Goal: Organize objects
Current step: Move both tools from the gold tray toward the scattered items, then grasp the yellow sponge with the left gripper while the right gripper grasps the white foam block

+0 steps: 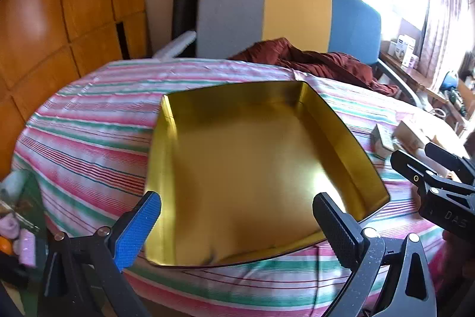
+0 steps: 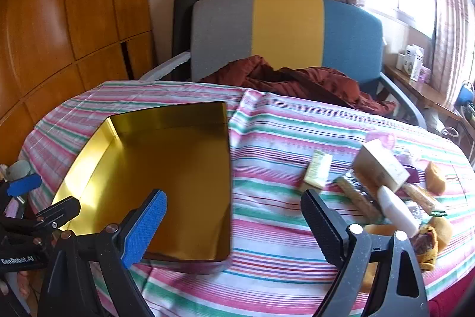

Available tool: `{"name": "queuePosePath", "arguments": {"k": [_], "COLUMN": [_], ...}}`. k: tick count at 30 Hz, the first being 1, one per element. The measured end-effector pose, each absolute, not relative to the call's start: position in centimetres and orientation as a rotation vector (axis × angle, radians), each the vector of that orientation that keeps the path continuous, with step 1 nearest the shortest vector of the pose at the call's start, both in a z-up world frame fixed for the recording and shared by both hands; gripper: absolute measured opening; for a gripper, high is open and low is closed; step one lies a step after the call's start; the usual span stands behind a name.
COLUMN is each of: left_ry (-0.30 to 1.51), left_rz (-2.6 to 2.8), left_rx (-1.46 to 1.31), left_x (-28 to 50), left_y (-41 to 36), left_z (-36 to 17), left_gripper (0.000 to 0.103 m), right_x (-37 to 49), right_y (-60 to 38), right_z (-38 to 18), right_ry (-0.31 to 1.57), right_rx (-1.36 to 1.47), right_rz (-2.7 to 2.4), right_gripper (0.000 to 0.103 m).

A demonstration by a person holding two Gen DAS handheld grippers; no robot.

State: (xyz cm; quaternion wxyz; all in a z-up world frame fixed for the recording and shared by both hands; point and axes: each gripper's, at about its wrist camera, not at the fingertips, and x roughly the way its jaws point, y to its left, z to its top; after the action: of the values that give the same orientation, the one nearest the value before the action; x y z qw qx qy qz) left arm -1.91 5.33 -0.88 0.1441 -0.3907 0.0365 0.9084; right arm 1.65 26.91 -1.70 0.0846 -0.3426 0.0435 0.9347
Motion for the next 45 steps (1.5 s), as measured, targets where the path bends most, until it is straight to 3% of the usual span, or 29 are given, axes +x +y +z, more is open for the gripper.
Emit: {"name": "queuePosePath", "arguments": {"k": [21, 28, 31, 35, 45], "left_ry": [0.23, 0.264, 0.267, 0.315, 0.429], "left_rz": [2.342, 2.229, 2.178, 2.116, 1.939], "left_rx": [-1.026, -0.997, -1.002, -0.982, -1.001], "left_x": [-2.1, -1.4, -1.2, -0.6, 0.9], "left_y": [14.7, 18.6, 20.3, 23.6, 32.1], "left_z": [0.7, 0.8, 0.6, 0.3, -2.3], "left_gripper": [0.103, 0.103, 0.103, 0.103, 0.103], "right_x": [6.0, 10.0, 12.1, 13.1, 14.6], "right_y": [38.9, 46.8, 50.1, 51.6, 52.7], "right_z": [-1.3, -0.6, -1.0, -1.6, -2.1], "right_ry": [0.186, 0.4, 0.626, 0.784, 0.972], "right_rx": [-0.968, -0.901, -0.864, -0.821, -0.711], "right_rz": [2.538, 2.391, 2.344, 2.323, 2.369], "right_gripper": [0.094, 0.098, 0.098, 0.098, 0.098]}}
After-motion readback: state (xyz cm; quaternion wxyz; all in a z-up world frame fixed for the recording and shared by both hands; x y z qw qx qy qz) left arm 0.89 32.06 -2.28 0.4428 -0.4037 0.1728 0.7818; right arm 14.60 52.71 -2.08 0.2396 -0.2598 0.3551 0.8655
